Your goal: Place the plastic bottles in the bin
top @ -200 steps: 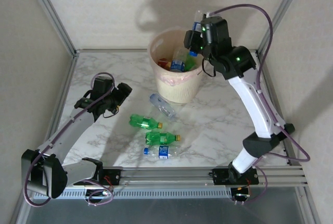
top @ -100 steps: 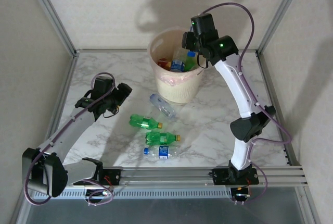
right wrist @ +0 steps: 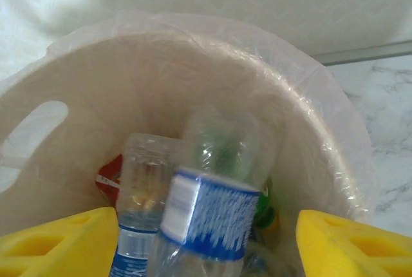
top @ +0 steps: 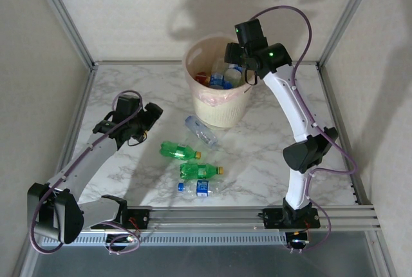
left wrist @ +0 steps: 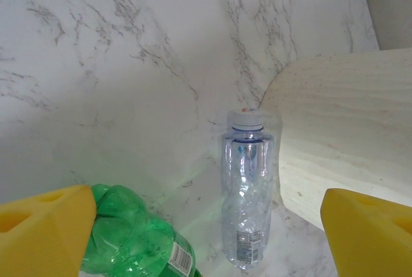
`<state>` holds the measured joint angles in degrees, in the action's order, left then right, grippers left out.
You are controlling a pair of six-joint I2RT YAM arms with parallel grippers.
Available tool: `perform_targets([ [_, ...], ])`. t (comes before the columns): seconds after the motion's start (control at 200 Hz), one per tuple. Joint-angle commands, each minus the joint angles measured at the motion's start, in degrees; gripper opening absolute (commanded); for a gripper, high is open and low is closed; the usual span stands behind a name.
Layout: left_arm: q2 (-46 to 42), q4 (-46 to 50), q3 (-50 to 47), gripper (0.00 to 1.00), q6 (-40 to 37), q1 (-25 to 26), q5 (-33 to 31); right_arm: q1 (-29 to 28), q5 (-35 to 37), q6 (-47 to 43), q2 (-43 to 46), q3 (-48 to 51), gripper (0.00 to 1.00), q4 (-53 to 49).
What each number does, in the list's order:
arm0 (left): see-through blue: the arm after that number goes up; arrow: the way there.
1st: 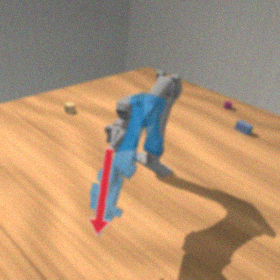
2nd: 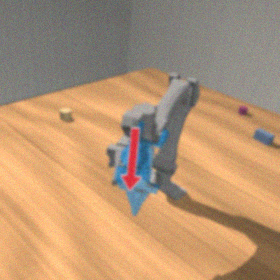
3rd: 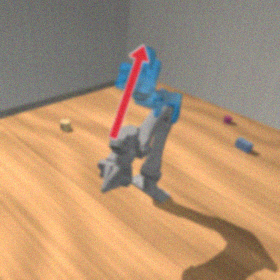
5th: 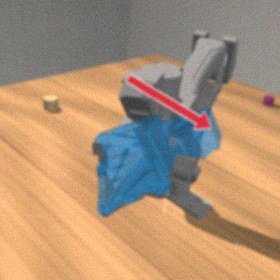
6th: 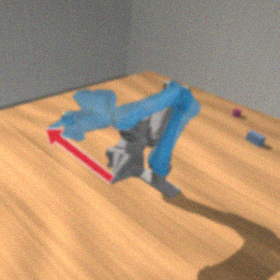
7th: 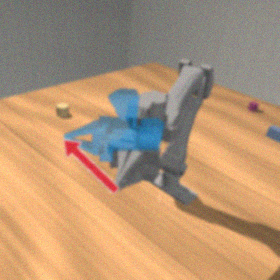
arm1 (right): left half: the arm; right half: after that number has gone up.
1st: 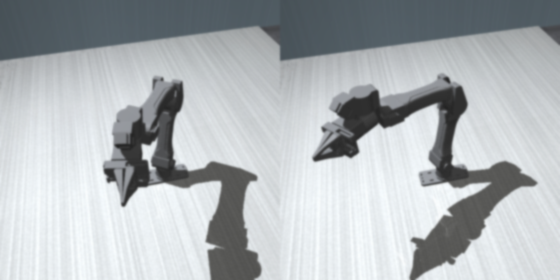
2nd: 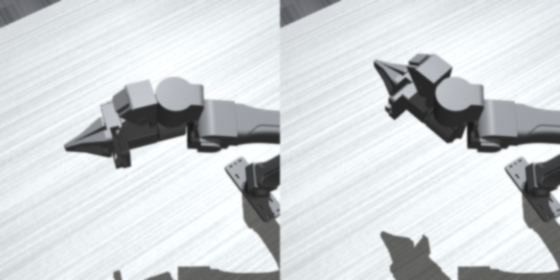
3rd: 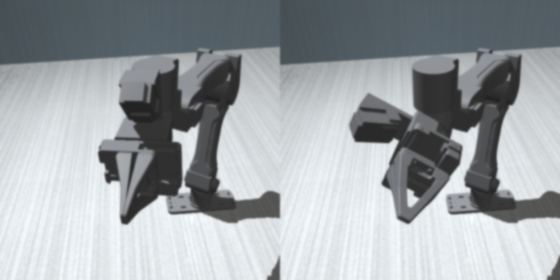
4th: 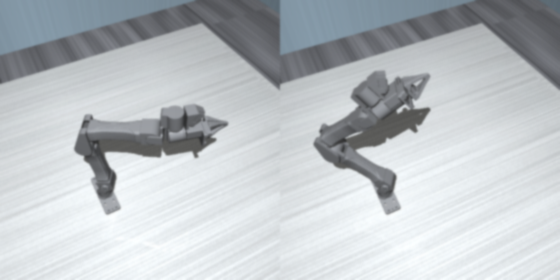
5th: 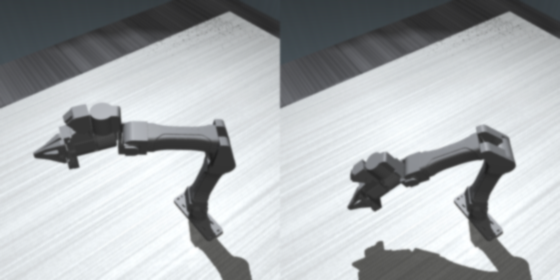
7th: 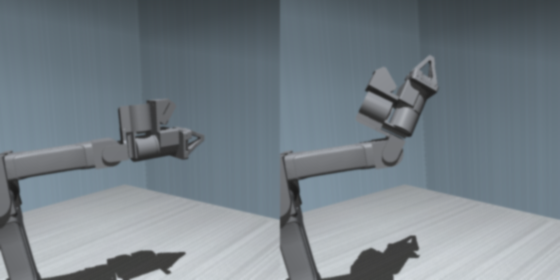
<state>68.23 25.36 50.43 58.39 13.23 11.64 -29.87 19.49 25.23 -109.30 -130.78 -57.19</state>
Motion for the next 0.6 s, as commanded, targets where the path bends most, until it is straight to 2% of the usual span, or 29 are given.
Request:
perform_targets([
  [0.0, -1.6, 2.4, -1.1, 0.92, 1.5, -0.4, -1.9, 0.4, 1.7, 0.7, 1.7, -1.2, 0.77, -1.6],
  [0.28, -4.5, 6.6, -1.3, 0.93, 4.9, 1.2, -4.5, -0.5, -2.0, 1.2, 7.9, 1.6, 0.77, 1.7],
  [0.596, -4.8, 4.0, -4.1, 0.95, 14.3, 8.7, -6.4, -8.5, -2.8, -0.5, 19.4, 14.3, 0.77, 10.5],
])
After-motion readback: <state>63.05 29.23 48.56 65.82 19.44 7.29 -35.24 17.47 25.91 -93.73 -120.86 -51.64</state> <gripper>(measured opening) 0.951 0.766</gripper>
